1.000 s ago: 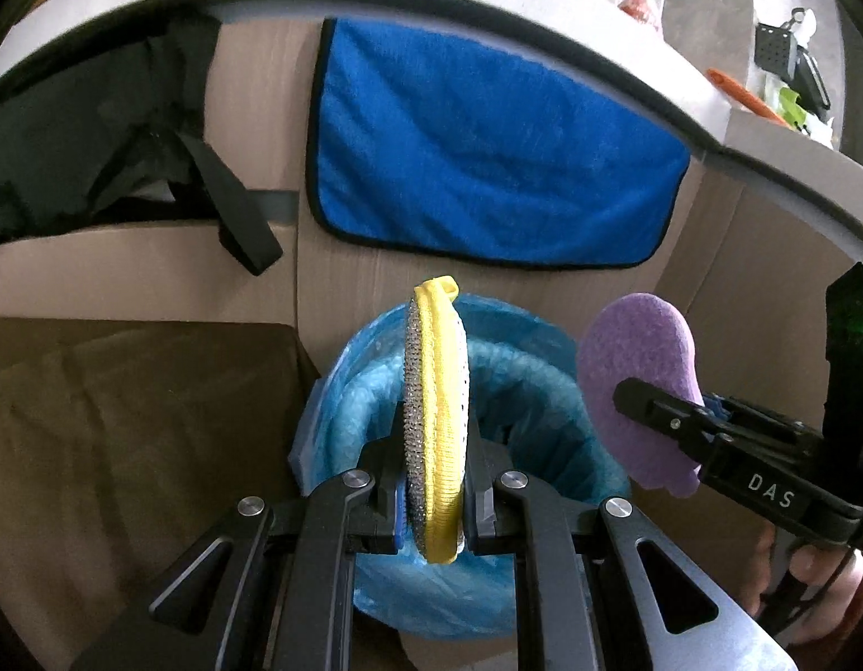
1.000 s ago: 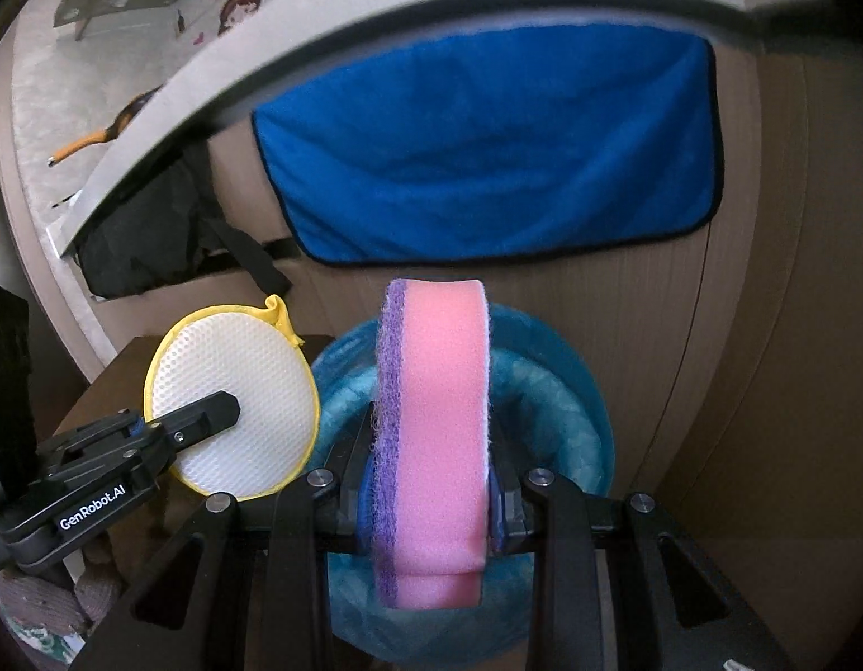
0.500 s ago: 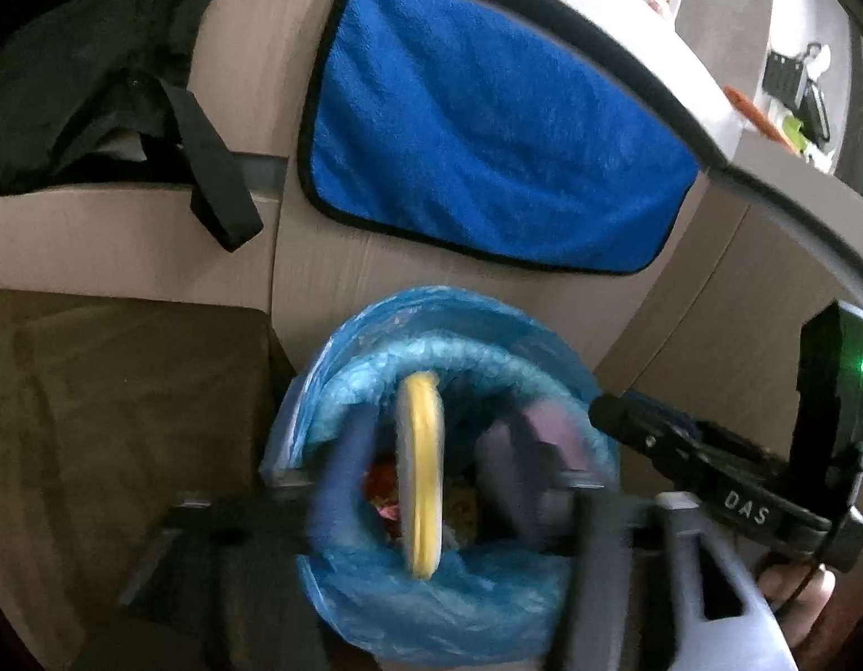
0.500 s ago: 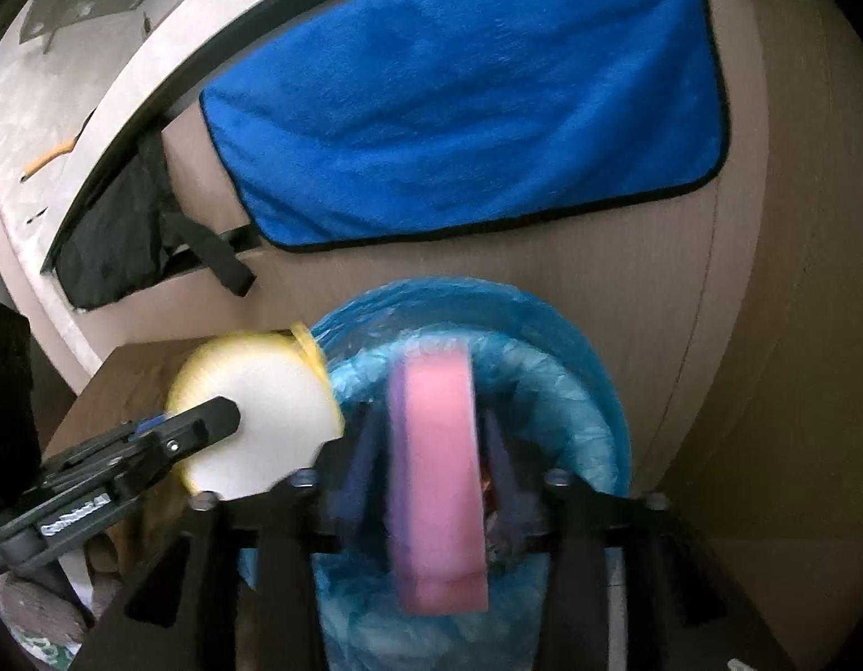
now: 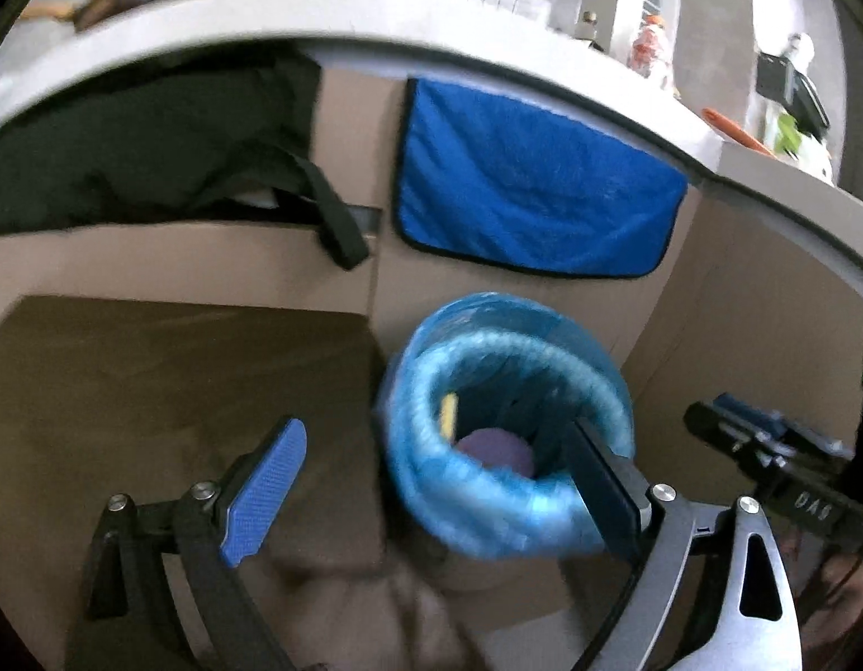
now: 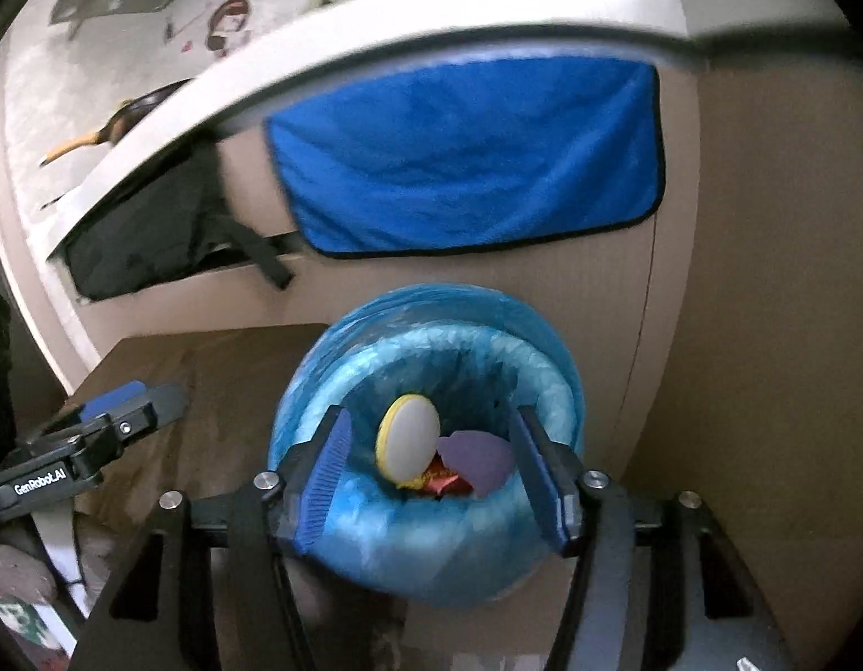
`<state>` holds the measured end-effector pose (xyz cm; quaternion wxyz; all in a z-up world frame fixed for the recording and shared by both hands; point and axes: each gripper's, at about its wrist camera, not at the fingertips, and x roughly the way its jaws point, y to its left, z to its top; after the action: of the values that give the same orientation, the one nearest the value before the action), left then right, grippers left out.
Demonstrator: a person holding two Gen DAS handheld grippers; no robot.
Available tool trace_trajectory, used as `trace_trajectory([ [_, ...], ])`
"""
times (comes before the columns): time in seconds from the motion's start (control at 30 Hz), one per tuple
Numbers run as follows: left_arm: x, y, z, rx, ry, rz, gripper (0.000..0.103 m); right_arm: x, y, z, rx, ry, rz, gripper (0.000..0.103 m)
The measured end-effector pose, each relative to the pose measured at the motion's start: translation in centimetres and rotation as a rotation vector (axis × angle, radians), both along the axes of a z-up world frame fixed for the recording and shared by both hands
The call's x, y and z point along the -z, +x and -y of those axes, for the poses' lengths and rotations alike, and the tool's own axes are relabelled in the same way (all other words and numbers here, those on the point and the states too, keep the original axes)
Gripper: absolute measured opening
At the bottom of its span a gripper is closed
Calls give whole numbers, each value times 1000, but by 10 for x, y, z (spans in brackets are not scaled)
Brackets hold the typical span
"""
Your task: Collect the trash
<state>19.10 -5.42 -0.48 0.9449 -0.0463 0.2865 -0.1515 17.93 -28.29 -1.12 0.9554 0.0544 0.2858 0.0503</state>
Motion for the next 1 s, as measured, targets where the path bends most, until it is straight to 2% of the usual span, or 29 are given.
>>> trace_trajectory([
  [0.03,-2,-12,-4,-4,17,12,93,-3,-13,-6,1,-13,9,69],
  [0.13,-9,-59,-17,5,69,50,93,-9,-52,-26,-4,-61,40,75],
  [0.27,-14,-104,-32,-19,91,76,93,-8,-98,-50,-19,-78,55,77],
  [0.43,-14,-146,-43,-187,212,117,93,3,-138,-67,-27,-56,72,77],
  [0.5,-13,-156,-44,-218,250,128,93,8,-148,-73,-27,-57,81,77],
  [0.7,-23,-186,-60,-268,204,212,93,12,-175,-94,-40,-88,135,77],
  [0.77,-24,-194,-61,-280,216,228,93,12,-178,-98,-46,-91,149,77],
  [1.0,-23,-207,-68,-282,195,222,93,11,-183,-101,-50,-94,157,77],
])
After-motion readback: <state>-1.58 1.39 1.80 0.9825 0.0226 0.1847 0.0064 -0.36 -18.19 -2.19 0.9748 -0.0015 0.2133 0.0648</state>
